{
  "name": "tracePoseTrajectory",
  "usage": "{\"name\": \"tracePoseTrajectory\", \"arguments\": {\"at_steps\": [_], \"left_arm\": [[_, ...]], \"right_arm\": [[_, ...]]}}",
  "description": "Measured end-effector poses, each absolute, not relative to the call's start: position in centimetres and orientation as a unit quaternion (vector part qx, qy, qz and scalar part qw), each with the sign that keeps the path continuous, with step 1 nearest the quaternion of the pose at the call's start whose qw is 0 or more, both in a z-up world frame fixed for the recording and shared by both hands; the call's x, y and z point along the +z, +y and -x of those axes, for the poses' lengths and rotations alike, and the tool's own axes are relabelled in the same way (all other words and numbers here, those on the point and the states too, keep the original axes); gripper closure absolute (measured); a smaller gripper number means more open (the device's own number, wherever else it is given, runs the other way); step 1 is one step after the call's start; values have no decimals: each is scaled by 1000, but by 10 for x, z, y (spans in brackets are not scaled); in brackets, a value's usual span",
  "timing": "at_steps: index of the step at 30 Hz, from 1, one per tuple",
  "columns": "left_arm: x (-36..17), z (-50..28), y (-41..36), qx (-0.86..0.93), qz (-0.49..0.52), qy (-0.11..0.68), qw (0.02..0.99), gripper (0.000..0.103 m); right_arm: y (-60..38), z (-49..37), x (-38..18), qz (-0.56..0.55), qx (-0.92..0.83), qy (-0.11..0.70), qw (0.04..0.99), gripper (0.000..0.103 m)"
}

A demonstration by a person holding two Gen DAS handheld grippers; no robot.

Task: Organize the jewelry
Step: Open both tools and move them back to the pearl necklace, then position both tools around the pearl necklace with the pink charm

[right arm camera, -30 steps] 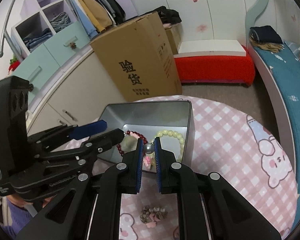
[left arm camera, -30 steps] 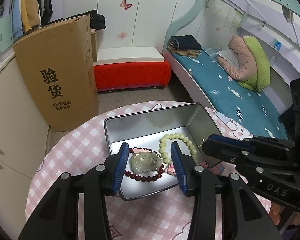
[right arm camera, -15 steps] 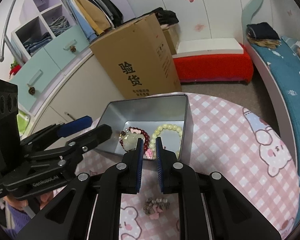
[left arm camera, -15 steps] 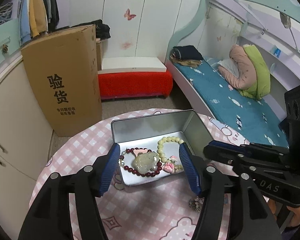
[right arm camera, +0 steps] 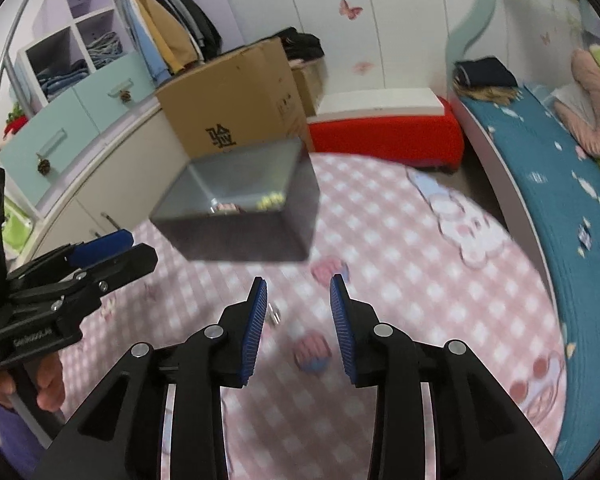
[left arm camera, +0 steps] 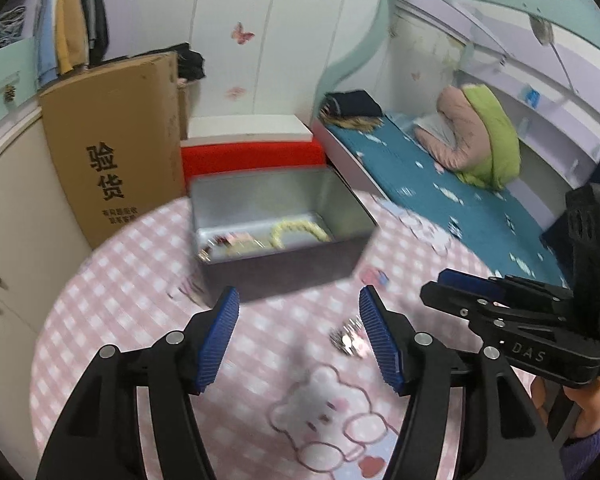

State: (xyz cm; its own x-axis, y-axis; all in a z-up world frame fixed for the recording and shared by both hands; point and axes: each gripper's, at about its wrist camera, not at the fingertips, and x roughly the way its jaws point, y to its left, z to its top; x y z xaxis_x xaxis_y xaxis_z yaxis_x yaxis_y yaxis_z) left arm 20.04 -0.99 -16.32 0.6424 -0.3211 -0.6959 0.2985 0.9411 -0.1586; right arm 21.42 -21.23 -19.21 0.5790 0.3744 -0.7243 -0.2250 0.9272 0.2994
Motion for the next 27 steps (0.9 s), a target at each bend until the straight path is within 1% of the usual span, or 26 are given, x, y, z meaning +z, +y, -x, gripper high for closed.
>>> {"name": "tracePoseTrajectory", "arguments": {"at_steps": [1, 3, 7, 12, 19, 21, 24, 25, 26, 27], "left_arm": [[-169, -199, -15, -176, 14, 394, 902, 43], [-182, -198, -25, -182, 13, 408, 895, 43], [-205, -199, -45, -186, 1, 425, 886, 43], [-220, -208, -55, -177, -8, 439, 881, 43], [-224, -218, -56, -175, 1, 449, 876, 43], [-225, -222, -60, -169, -11, 450, 877, 47], [-224, -228, -63, -168, -16, 455, 874, 56], [-224, -230, -63, -167, -14, 456, 874, 63], [-224, -233, -61, -163, -12, 458, 874, 67], [-224, -235, -60, -163, -8, 461, 872, 74]], "right_arm": [[-215, -211, -198, -91, 169, 431, 882, 65], [-221, -204, -207, -97, 165, 436, 879, 63], [-225, -196, -218, -107, 168, 443, 874, 63], [-231, -193, -224, -119, 171, 444, 872, 63], [-230, -195, -228, -125, 181, 446, 868, 63], [-231, -197, -229, -126, 182, 447, 867, 63], [-233, -199, -230, -129, 182, 446, 867, 63], [-233, -200, -230, -129, 182, 447, 866, 63], [-233, -200, -230, -129, 183, 447, 866, 63], [-232, -201, -230, -127, 183, 448, 866, 63]]}}
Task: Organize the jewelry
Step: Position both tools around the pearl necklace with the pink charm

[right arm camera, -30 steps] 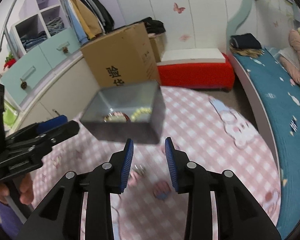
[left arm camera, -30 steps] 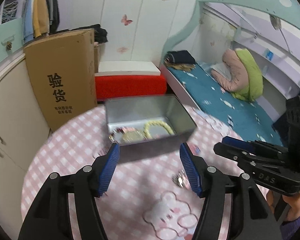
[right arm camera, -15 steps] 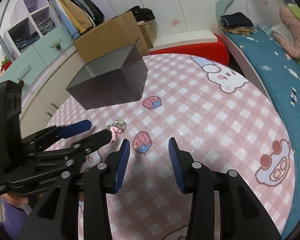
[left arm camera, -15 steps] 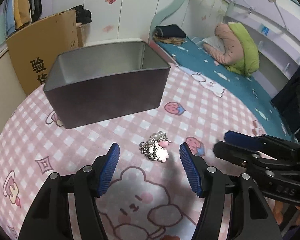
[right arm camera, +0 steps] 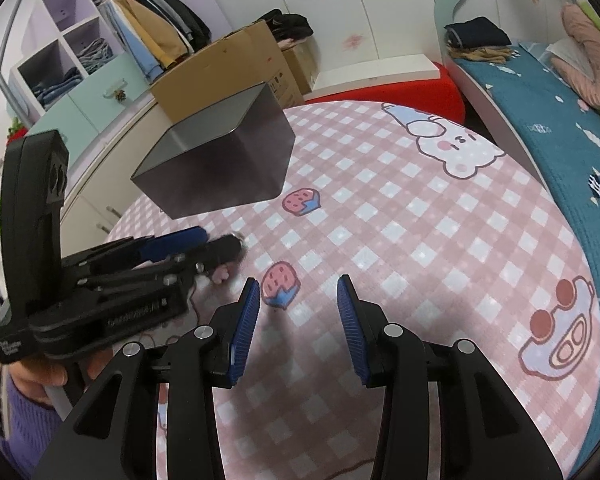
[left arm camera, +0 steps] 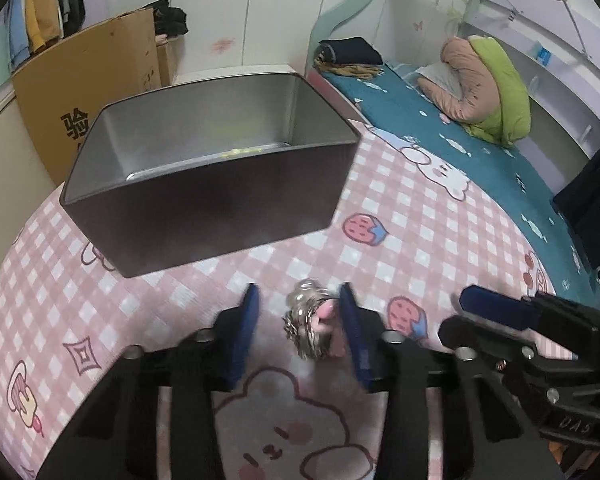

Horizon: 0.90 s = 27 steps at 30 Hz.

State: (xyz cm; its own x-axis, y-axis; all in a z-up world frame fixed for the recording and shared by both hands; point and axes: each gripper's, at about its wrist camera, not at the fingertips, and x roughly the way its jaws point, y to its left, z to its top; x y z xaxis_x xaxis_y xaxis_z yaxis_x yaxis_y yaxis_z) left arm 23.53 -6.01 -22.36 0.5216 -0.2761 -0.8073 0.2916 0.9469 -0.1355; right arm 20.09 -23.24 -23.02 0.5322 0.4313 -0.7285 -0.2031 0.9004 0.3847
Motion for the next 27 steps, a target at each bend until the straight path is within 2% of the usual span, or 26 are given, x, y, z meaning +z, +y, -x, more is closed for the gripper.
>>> {"name": "tracePoseTrajectory", "arguments": {"at_steps": [1, 4, 16, 25, 27], "left_arm": [[-223, -237, -59, -164, -3, 463, 871, 82], [-224, -241, -49, -160, 19, 468, 869, 87], [-227, -232, 7, -172, 122, 478, 853, 88], [-229, -216, 41, -160, 135, 472, 857, 90], [-227, -215, 41, -156, 126, 470, 860, 87]], "right_arm": [[-231, -201, -230, -127, 185, 448, 866, 63], [-227, -203, -231, -123, 189, 450, 864, 63], [-180, -213, -230, -65, 217, 457, 860, 63], [-145, -220, -229, -13, 217, 455, 864, 63], [-140, -221, -229, -5, 219, 456, 863, 63]]}}
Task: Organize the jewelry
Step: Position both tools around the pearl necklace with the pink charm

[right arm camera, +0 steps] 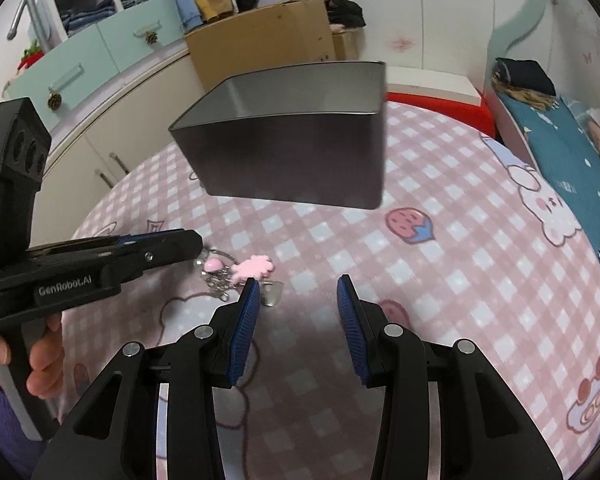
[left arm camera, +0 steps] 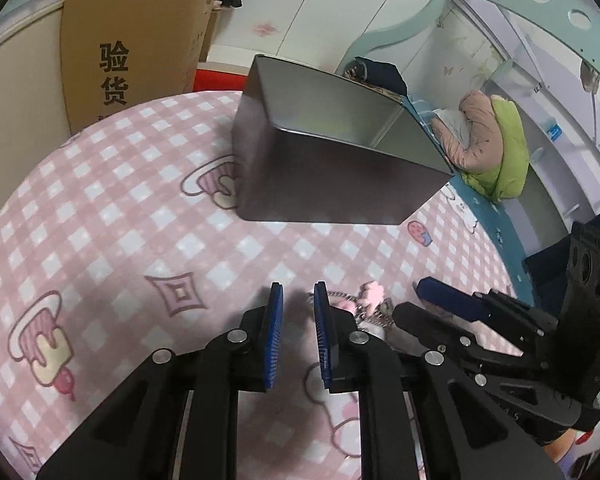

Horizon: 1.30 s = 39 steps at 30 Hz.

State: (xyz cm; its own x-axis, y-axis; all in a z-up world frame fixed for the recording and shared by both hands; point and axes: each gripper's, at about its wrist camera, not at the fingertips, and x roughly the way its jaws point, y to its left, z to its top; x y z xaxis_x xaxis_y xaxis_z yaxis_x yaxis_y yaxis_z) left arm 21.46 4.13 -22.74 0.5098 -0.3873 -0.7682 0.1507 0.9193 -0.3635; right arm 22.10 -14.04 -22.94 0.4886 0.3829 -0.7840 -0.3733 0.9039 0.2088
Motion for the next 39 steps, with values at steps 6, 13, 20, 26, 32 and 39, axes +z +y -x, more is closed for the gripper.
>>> {"name": "tracePoseTrajectory", "arguments": {"at_steps": [6, 13, 20, 26, 32, 39], "left_arm": [[-226, -206, 48, -152, 113, 467, 864, 87], [-226, -202, 54, -152, 114, 465, 865, 87], [-226, -203, 54, -154, 114, 465, 864, 87], [-223, -202, 45, -165, 110, 463, 864, 87], [-219, -198, 42, -152, 108, 456, 870, 68], [-218, -194, 49, -150, 108, 458, 869, 68]], "right_arm": [[-123, -223, -225, 20, 226, 449, 864, 63], [-108, -230, -228, 30, 242, 450, 859, 75], [-128, -229, -222, 19, 226, 444, 867, 92], [-153, -231, -217, 11, 211, 446, 870, 92], [-134, -226, -213, 40, 235, 434, 869, 89], [-117, -230, -223, 71, 250, 444, 857, 89]]}}
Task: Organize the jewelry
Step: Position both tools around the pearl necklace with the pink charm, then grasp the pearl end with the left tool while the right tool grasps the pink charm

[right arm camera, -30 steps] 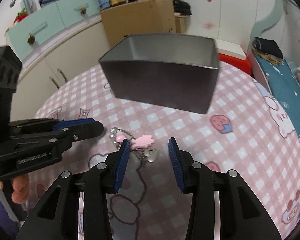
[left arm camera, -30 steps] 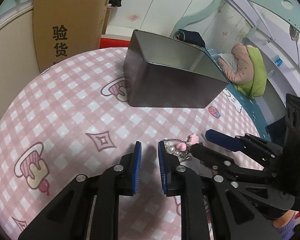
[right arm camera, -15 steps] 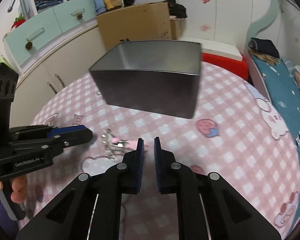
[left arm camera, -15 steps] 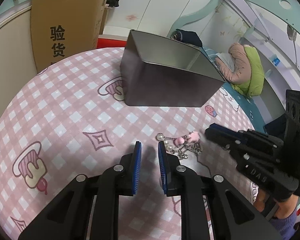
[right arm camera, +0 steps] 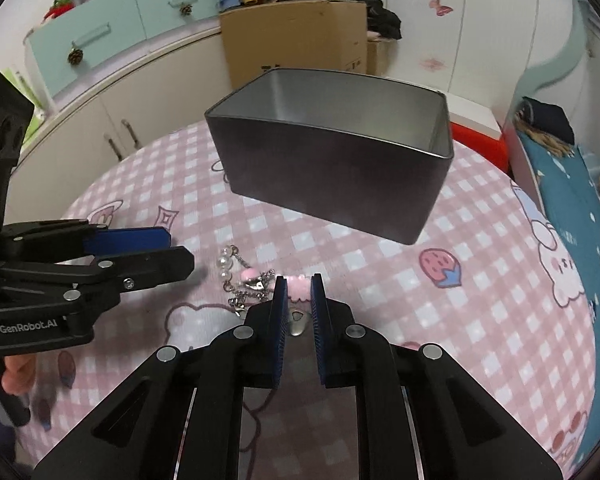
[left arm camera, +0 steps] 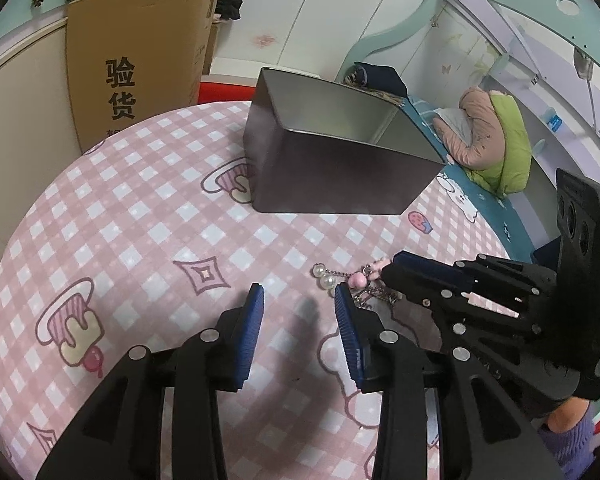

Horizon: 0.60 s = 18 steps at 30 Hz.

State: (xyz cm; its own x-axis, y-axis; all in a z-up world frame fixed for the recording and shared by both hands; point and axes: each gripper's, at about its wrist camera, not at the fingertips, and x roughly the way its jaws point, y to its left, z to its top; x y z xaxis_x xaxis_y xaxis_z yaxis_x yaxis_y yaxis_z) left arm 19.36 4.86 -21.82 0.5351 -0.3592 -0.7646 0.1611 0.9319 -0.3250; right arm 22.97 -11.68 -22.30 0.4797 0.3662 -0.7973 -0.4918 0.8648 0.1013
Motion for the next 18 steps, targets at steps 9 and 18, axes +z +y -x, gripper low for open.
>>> {"name": "tracePoseTrajectory", "arguments": {"at_steps": [9, 18], "left_arm": [[-221, -193, 48, -159, 112, 462, 865, 68], [-220, -193, 43, -162, 109, 462, 865, 68]], "right_arm": [[-113, -232, -220, 84, 259, 440, 856, 65], [-114, -243, -224, 77, 253, 440, 858, 79]]}}
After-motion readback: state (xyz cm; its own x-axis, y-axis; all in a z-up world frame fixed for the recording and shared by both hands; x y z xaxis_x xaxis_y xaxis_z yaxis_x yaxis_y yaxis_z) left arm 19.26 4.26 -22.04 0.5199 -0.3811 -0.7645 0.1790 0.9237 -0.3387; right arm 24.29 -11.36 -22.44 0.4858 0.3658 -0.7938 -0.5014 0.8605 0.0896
